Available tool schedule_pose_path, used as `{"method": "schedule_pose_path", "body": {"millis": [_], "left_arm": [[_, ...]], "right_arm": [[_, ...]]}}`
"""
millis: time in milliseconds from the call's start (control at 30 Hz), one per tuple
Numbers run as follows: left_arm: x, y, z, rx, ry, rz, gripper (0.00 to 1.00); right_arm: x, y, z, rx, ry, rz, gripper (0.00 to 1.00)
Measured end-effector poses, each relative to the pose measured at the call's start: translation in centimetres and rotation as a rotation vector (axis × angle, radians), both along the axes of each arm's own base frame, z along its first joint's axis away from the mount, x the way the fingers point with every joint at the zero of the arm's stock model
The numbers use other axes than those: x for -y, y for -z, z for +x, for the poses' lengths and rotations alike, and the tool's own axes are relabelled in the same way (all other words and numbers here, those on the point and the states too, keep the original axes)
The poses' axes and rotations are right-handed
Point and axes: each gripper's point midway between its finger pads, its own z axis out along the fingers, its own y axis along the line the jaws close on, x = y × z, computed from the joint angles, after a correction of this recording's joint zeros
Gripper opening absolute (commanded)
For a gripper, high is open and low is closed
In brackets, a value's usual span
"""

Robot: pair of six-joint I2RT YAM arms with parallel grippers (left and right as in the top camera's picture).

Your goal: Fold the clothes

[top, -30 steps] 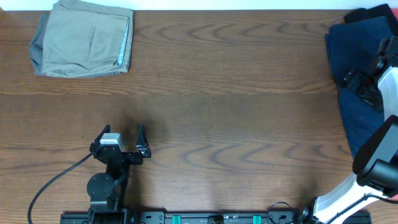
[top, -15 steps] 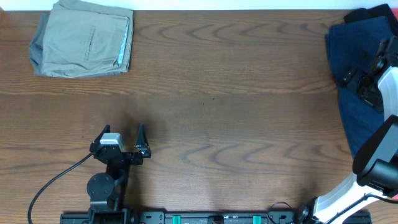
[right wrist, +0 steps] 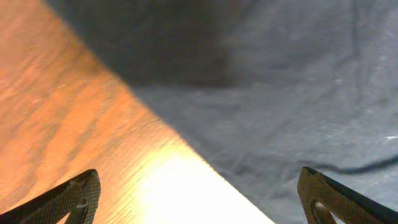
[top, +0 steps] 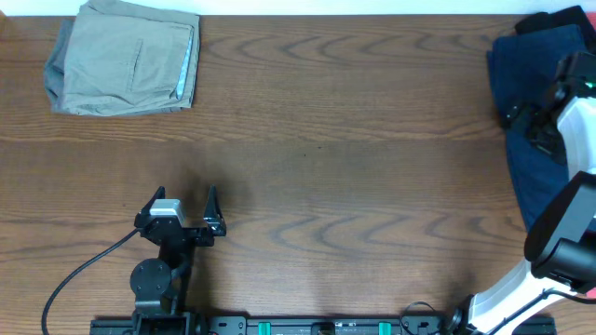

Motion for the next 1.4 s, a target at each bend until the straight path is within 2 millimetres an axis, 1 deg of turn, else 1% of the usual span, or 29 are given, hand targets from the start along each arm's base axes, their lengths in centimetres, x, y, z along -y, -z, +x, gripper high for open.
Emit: {"method": "schedule_pose_path", "body": {"millis": [67, 100, 167, 200, 233, 300, 367, 400, 467, 500, 567, 633, 667, 733, 800, 933, 1033, 1100, 1167, 1333, 1400], "left_arm": [[0.0, 0.0, 0.0, 0.000, 0.000, 0.000, 0.98], [0.0, 0.0, 0.0, 0.000, 0.000, 0.000, 0.98], [0.0, 0.0, 0.0, 0.000, 0.000, 0.000, 0.98], [0.0, 0.0, 0.0, 0.000, 0.000, 0.000, 0.98], [0.0, 0.0, 0.0, 0.000, 0.000, 0.000, 0.98], [0.0, 0.0, 0.0, 0.000, 0.000, 0.000, 0.98], [0.0, 0.0, 0.0, 0.000, 0.000, 0.000, 0.98], [0.0, 0.0, 0.0, 0.000, 0.000, 0.000, 0.98], [0.0, 0.0, 0.0, 0.000, 0.000, 0.000, 0.98], [0.0, 0.0, 0.0, -0.001, 0.000, 0.000, 0.98], [0.0, 0.0, 0.0, 0.000, 0.000, 0.000, 0.98], [0.0, 0.0, 0.0, 0.000, 0.000, 0.000, 0.98], [0.0, 0.0, 0.0, -0.001, 0.000, 0.000, 0.98], [0.0, 0.0, 0.0, -0.001, 0.000, 0.000, 0.98], [0.0, 0.0, 0.0, -0.001, 0.000, 0.000, 0.98], [0.0, 0.0, 0.0, -0.001, 0.000, 0.000, 0.98], [0.0, 0.0, 0.0, -0.001, 0.000, 0.000, 0.98], [0.0, 0.0, 0.0, -0.001, 0.001, 0.000, 0.98], [0.0, 0.0, 0.0, -0.001, 0.001, 0.001, 0.98], [0.0, 0.0, 0.0, -0.002, 0.003, 0.003, 0.98], [0.1, -0.1, 0.0, -0.001, 0.003, 0.003, 0.98]], "right_arm": [[-0.9, -0.6, 0.4, 0.015, -0.023, -0.005, 0.99], [-1.5, -1.3, 0.7, 0.031, -0.039, -0.010, 0.99], [-2.6, -3.4, 1.1, 0.079, -0.066, -0.026, 0.99], [-3.3, -4.8, 1.3, 0.112, -0.083, -0.036, 0.99], [-4.1, -6.7, 1.5, 0.158, -0.103, -0.050, 0.99], [-6.1, -10.8, 1.5, 0.259, -0.150, -0.075, 0.99], [-8.7, -14.8, 1.2, 0.362, -0.208, -0.096, 0.99], [-10.3, -16.9, 0.9, 0.419, -0.246, -0.100, 0.99], [-13.2, -20.3, -0.1, 0.513, -0.313, -0.101, 0.99], [-14.3, -21.6, -0.6, 0.549, -0.341, -0.101, 0.99], [-17.2, -24.9, -2.4, 0.650, -0.415, -0.089, 0.99], [-18.6, -27.1, -4.0, 0.719, -0.455, -0.082, 0.99], [-19.0, -28.2, -4.8, 0.753, -0.466, -0.080, 0.99], [-19.2, -30.2, -6.5, 0.818, -0.474, -0.083, 0.99], [-18.8, -31.9, -8.6, 0.876, -0.467, -0.092, 0.99], [-17.4, -33.5, -12.6, 0.930, -0.434, -0.110, 0.99], [-16.5, -33.1, -15.0, 0.966, -0.403, -0.128, 0.99], [-16.1, -32.1, -15.7, 0.984, -0.389, -0.133, 0.99], [-16.3, -30.9, -16.1, 1.015, -0.394, -0.129, 0.99], [-17.3, -26.7, -16.8, 1.124, -0.435, -0.102, 0.99], [-17.6, -25.4, -17.1, 1.179, -0.451, -0.096, 0.99]]}}
